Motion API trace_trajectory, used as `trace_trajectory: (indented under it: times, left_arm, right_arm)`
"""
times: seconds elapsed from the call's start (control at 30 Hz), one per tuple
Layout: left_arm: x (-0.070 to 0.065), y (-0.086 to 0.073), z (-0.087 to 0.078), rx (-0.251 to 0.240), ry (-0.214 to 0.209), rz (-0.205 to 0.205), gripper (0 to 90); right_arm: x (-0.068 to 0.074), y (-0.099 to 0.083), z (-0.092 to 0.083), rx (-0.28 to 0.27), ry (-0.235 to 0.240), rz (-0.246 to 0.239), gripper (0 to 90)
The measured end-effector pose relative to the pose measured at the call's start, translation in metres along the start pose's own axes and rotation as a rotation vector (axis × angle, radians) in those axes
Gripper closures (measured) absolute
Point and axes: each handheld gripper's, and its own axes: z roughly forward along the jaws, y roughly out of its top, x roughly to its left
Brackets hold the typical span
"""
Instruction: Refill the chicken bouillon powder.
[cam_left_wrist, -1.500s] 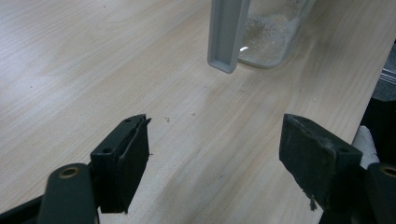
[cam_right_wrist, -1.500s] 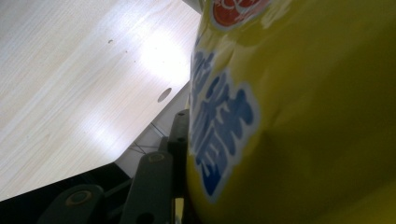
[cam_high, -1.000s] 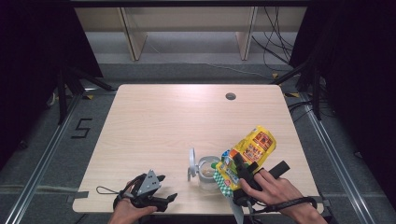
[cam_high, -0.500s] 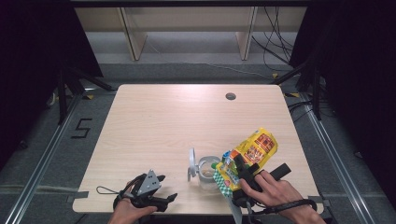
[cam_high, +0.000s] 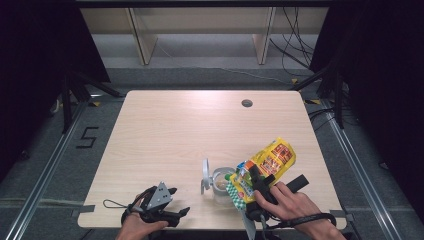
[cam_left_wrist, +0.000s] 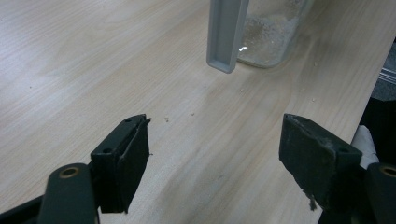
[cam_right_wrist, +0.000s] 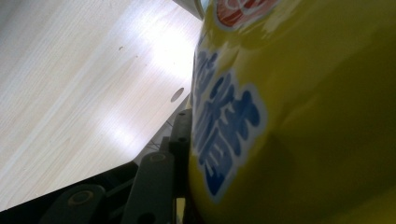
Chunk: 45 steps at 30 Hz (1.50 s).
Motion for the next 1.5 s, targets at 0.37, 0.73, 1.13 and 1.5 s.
trace_trajectory:
  times: [0.37, 0.73, 1.13, 1.5]
  left_arm:
    - [-0.0001, -0.0006, 0.0006, -0.010, 0.004, -0.004, 24.2]
    - [-0.0006, -0.0001, 0.0002, -0.002, -0.005, -0.010, 24.2]
    - [0.0001, -0.0003, 0.0008, -0.011, -0.002, 0.002, 24.2]
    - [-0.0005, -0.0001, 0.0001, -0.007, 0.005, -0.008, 24.2]
  right_arm:
    - [0.0010, 0.0052, 0.0011, 0.004, -0.014, 0.018, 68.4]
    - [0.0018, 0.0006, 0.0002, -0.005, 0.003, 0.000, 68.4]
    - [0.0037, 0.0010, -0.0015, -0.002, 0.004, 0.022, 68.4]
    - [0.0037, 0.0001, -0.0019, 0.003, -0.015, 0.011, 68.4]
